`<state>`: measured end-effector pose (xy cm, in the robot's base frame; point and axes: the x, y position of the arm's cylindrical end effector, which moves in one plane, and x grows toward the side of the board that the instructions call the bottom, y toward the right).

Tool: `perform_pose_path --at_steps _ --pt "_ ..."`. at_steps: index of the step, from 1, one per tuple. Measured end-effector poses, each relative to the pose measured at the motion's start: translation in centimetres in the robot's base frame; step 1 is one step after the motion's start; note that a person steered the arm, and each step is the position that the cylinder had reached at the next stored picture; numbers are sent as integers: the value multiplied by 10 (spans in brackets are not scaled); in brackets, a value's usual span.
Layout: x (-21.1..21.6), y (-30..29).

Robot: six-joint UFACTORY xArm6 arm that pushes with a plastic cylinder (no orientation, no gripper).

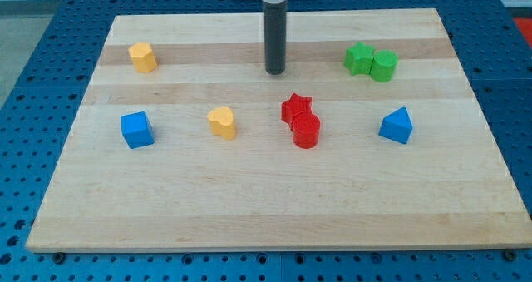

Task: Place yellow heart diagonal bottom right to the yellow hexagon

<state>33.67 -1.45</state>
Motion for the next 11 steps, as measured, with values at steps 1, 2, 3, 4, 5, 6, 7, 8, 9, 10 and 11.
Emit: perform_pose_path --at_steps 1,2,3,4,5,6,7,8,9,10,11 --pt "1 -20" --pt "61 -14" --pt "70 -14" --pt "122 -14" --pt "128 -17" --pt "128 -23" --pt "127 -51" --pt "112 -73" --pt "81 -98" --pt "81 -101" --pt "82 -100"
